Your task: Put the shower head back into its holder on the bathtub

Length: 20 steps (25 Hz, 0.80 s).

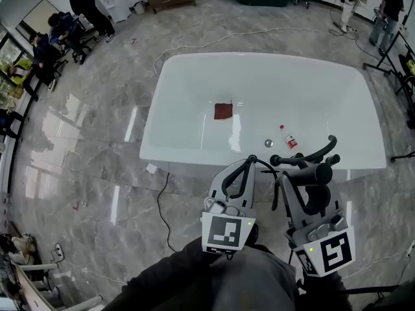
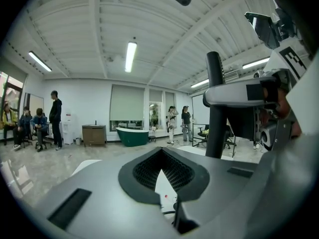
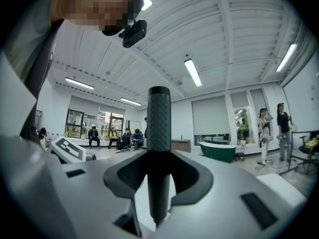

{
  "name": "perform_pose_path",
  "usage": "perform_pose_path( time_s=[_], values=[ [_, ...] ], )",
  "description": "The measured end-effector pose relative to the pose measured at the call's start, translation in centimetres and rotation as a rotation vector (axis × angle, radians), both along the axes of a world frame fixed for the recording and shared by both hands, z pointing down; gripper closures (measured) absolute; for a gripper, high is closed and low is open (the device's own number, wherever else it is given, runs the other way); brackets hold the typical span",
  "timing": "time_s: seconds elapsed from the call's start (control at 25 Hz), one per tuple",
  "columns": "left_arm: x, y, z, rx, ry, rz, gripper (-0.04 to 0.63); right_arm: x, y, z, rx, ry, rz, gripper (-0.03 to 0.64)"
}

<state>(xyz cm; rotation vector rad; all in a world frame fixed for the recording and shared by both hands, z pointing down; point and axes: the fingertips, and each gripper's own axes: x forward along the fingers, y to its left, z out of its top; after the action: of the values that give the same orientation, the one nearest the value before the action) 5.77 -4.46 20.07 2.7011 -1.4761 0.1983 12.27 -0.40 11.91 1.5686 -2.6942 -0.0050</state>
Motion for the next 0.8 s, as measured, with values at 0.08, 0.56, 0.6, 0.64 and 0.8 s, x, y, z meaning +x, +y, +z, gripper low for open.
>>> perform_pose_path(
  time_s=[0.08, 0.56, 0.6, 0.64, 0.8],
  values=[
    [-0.6, -0.8, 0.0, -0.001, -0.006, -0.008, 0.592, -0.4, -0.9, -1.6, 0.018, -0.012, -0.011, 0.479],
    [-3.1, -4.5, -2.4, 0.064, 0.083, -0.051, 0.592, -4.6, -4.1, -11.5, 0.180, -0.017, -0.100, 0.479],
    [-3.3, -4.7, -2.5, 0.067, 0.092, -0.056, 0.592, -4.9, -4.3, -12.0, 0.186, -0.014, -0.108, 0.479],
    [-3.5, -4.9, -2.6, 0.069, 0.101, -0.060, 0.592, -5.2, -4.6, -12.6, 0.193, -0.012, -0.115, 0.479],
    [-4.2, -5.7, -2.6, 0.074, 0.117, -0.070, 0.592, -6.2, -5.2, -15.2, 0.244, -0.015, -0.136, 0.479]
  ],
)
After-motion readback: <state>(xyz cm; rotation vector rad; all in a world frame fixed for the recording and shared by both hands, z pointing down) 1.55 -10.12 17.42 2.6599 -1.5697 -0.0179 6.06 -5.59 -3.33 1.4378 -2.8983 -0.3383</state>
